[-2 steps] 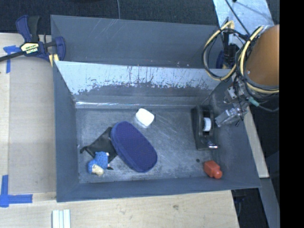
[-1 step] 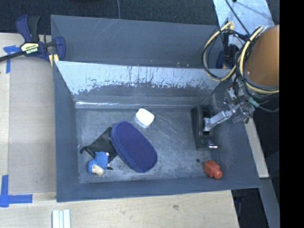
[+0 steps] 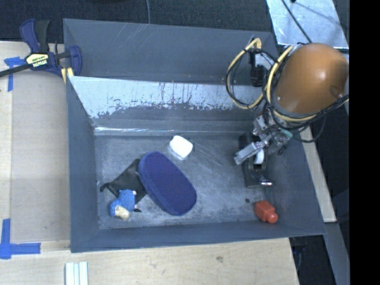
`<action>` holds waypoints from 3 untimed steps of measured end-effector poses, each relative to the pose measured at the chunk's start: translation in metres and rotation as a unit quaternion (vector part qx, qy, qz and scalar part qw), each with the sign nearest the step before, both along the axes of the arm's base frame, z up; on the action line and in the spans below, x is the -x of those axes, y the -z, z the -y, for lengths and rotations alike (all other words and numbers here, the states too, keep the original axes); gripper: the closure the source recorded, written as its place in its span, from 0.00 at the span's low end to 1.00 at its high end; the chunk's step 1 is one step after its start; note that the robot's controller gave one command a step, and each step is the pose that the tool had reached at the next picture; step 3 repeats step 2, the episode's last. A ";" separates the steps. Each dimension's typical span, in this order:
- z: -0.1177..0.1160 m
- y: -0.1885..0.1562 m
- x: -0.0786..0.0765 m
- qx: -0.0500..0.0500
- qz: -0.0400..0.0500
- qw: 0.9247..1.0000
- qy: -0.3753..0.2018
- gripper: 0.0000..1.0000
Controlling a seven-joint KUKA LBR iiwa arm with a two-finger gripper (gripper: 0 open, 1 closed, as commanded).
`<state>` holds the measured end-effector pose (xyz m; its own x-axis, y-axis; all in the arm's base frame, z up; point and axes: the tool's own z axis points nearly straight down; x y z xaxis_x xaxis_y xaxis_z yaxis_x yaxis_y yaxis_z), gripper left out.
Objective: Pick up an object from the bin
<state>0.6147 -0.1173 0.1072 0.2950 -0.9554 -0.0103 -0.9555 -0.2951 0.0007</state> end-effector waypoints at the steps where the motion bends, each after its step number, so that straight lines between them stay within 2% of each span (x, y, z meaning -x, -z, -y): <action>1: 0.003 -0.006 -0.002 0.002 0.003 1.000 0.003 1.00; 2: 0.019 -0.109 -0.001 0.005 0.004 1.000 0.015 1.00; 3: 0.019 -0.109 -0.001 0.005 0.004 1.000 0.015 1.00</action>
Offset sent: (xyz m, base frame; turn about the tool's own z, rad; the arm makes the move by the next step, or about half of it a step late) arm 0.0000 0.0000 0.0000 0.0000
